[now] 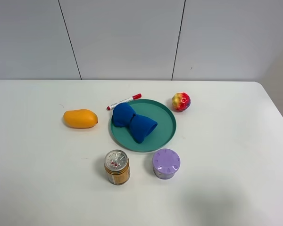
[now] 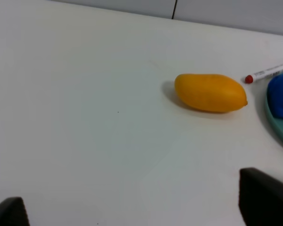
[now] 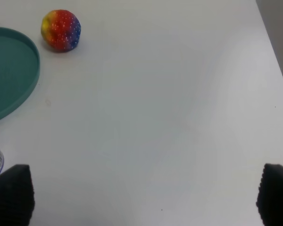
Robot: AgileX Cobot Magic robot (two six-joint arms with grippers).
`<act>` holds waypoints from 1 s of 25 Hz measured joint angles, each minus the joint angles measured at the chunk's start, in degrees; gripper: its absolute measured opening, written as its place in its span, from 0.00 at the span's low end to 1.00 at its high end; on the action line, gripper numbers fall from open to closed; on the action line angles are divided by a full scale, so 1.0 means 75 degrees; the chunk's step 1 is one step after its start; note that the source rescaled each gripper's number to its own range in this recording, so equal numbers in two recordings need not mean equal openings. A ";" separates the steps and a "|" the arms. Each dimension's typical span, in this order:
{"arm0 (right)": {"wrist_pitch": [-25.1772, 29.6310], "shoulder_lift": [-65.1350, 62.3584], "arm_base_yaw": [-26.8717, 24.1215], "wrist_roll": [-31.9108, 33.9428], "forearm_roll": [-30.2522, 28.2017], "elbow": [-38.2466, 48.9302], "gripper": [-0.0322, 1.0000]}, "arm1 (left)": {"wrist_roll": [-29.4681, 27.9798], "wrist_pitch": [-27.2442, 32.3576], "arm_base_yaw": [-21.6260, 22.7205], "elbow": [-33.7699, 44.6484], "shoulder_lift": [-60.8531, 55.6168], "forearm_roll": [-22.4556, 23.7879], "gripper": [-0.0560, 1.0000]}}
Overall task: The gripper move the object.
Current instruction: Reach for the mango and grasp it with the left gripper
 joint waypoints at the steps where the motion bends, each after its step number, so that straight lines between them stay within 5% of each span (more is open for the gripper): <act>1: 0.0000 0.0000 0.0000 0.0000 0.0000 0.0000 1.00 | 0.0000 0.0000 0.0000 0.0000 0.0000 0.0000 1.00; 15: 0.0000 0.0000 0.0000 0.0000 0.0000 0.0000 1.00 | 0.0098 -0.0007 0.0000 -0.0042 0.0278 -0.0009 1.00; 25: 0.0000 0.0000 0.0000 0.0000 0.0000 0.0000 1.00 | 0.3429 -0.0087 0.0000 -0.2594 0.4608 -0.1341 1.00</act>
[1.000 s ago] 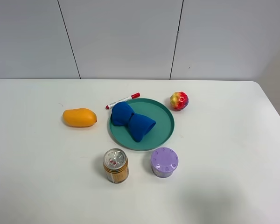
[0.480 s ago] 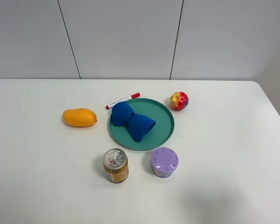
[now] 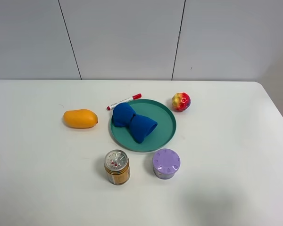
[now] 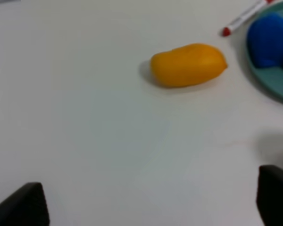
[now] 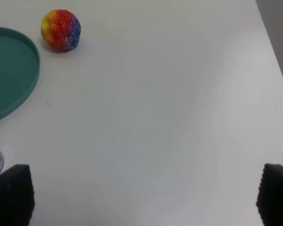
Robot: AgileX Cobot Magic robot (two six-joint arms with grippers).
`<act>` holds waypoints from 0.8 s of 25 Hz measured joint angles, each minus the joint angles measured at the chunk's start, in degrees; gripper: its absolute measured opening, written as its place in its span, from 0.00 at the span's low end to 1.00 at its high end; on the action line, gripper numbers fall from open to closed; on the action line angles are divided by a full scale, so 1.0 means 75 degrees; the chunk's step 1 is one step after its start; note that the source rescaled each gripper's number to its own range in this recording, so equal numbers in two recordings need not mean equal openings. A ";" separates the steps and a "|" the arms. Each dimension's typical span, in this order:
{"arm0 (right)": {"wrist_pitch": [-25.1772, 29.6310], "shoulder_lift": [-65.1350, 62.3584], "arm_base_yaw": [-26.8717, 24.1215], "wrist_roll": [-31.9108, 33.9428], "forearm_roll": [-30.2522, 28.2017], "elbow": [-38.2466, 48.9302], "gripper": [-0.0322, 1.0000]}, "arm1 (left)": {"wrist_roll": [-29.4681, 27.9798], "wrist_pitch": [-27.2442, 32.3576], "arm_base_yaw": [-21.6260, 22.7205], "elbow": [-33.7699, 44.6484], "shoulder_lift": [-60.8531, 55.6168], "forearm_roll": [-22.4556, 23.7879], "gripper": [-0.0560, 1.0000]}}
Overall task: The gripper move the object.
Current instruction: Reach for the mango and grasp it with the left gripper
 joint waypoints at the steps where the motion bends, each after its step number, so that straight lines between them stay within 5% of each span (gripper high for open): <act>1: 0.0000 0.0000 0.0000 0.0000 0.0000 0.0000 1.00 | 0.0299 0.0090 0.0000 -0.0400 0.0563 -0.0234 1.00; 6: 0.0000 0.0000 0.0000 0.0000 0.0000 0.0000 1.00 | 0.1291 0.0435 0.0000 -0.2321 0.3143 -0.0975 1.00; 13: 0.0000 0.0000 0.0000 0.0000 0.0000 0.0000 1.00 | 0.4036 0.0735 -0.0243 -0.3933 0.5484 -0.1615 1.00; 17: 0.0000 0.0000 0.0000 0.0000 0.0000 0.0000 1.00 | 0.4923 0.0511 -0.0800 -0.4036 0.6212 -0.1352 1.00; 20: 0.0000 0.0000 0.0000 0.0000 0.0000 0.0000 1.00 | 0.5209 0.0407 -0.1284 -0.4036 0.6681 -0.0427 1.00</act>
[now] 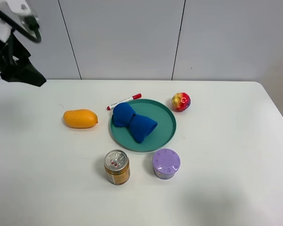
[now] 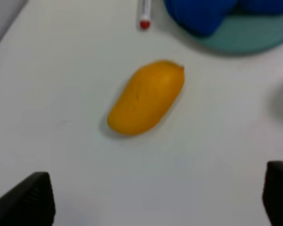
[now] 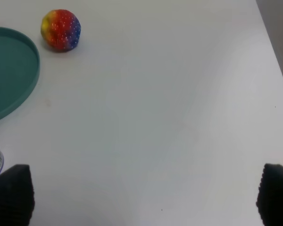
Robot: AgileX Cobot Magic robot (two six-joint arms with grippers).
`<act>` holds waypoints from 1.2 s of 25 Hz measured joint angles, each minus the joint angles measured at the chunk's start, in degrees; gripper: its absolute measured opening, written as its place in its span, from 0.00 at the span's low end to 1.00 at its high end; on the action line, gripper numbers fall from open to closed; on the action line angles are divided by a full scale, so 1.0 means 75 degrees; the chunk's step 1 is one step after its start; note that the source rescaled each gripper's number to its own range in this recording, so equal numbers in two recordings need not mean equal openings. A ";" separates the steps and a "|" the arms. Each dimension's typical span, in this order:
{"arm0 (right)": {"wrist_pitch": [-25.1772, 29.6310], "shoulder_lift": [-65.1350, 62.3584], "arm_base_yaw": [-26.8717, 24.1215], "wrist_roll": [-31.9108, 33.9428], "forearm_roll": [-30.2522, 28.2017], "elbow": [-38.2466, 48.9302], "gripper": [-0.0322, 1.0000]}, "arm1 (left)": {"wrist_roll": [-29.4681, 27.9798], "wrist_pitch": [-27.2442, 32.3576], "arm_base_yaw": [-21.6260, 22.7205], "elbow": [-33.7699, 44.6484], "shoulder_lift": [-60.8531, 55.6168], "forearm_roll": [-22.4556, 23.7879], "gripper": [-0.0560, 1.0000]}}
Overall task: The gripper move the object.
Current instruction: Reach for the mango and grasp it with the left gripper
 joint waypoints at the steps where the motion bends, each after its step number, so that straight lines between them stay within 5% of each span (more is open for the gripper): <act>1: 0.0000 0.0000 0.0000 0.0000 0.0000 0.0000 1.00 | 0.0061 -0.0017 -0.0165 0.0000 0.0211 0.0379 1.00; 7: 0.0000 0.0000 0.0000 0.0000 0.0000 0.0000 1.00 | 0.0363 -0.0642 -0.0722 0.0000 0.1214 0.1359 1.00; 20: 0.0000 0.0000 0.0000 0.0000 0.0000 0.0000 1.00 | 0.1099 -0.1924 -0.0759 0.0000 0.3039 0.1284 1.00; 30: 0.0000 0.0000 0.0000 0.0000 0.0000 0.0000 1.00 | 0.1135 -0.2205 -0.0759 0.0000 0.4083 0.0998 1.00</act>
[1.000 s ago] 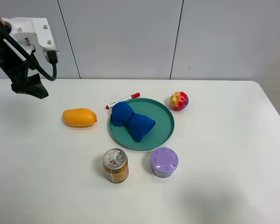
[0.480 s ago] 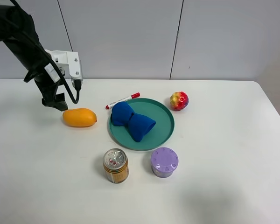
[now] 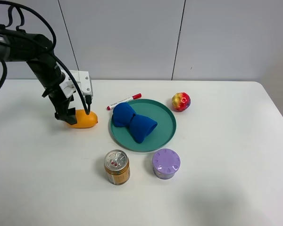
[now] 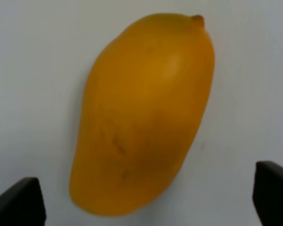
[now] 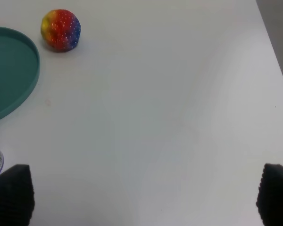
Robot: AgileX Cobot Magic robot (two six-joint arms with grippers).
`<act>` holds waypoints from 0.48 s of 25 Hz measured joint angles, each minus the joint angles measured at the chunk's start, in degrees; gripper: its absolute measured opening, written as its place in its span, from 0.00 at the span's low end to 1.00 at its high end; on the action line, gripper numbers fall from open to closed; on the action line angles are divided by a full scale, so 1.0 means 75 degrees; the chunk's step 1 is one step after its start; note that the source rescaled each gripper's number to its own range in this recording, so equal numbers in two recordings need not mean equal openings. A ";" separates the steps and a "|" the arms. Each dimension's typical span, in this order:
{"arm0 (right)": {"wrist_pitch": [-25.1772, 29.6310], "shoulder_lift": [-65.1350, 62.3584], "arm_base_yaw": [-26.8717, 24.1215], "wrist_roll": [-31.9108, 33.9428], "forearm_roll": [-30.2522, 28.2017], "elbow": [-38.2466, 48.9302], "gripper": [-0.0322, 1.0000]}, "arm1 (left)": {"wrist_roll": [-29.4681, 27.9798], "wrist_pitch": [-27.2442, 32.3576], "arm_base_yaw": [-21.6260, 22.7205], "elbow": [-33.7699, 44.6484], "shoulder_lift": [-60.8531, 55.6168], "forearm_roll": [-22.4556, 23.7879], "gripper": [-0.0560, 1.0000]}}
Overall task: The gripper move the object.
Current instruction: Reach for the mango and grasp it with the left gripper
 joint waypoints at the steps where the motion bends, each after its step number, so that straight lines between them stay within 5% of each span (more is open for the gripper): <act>1: 0.0000 0.0000 0.0000 0.0000 0.0000 0.0000 1.00 | 0.0000 -0.0103 0.0000 0.0000 0.0084 -0.0092 1.00; 12: 0.0000 0.0000 0.0000 0.0000 0.0000 0.0000 1.00 | 0.0448 -0.0568 0.0000 -0.0006 0.0803 -0.0716 1.00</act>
